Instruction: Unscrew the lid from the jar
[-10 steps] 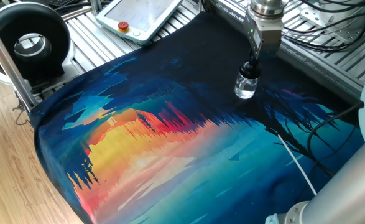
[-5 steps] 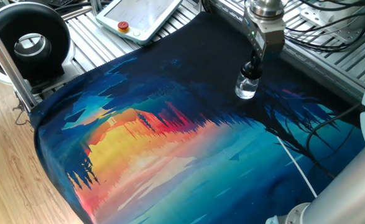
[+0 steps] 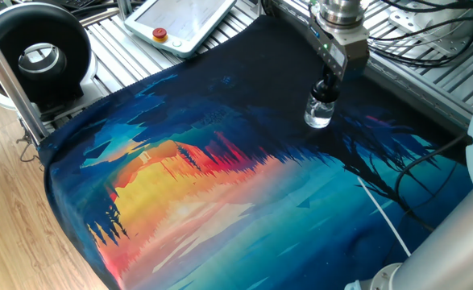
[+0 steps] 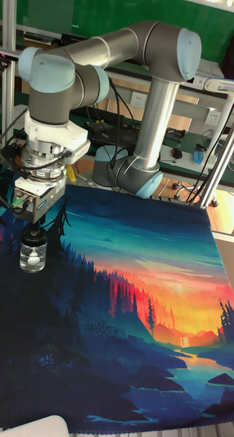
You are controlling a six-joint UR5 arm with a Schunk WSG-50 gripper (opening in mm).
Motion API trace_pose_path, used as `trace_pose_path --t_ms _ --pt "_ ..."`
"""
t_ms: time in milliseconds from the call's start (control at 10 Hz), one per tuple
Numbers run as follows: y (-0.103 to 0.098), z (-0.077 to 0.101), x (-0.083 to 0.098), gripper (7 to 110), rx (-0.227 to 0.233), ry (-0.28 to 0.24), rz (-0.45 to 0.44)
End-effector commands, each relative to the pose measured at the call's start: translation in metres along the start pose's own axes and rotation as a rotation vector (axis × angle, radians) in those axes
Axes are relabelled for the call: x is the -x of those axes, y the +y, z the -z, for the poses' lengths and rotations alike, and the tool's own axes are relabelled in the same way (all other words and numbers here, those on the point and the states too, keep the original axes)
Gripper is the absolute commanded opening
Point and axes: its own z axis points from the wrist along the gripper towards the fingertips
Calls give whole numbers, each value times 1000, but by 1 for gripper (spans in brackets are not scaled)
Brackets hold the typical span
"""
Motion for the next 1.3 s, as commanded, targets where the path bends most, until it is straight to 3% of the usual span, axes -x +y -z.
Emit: trace_pose_path --t_ms 0,500,600,700,1000,1200 --pt "0 3 2 7 -5 9 166" --pt "3 -7 15 7 -3 -36 382" --pt "3 -7 12 7 -5 -22 400" --pt "4 -6 11 7 -9 -5 400" --pt "6 7 38 7 -38 -62 384" --pt "12 11 44 7 -41 -61 377"
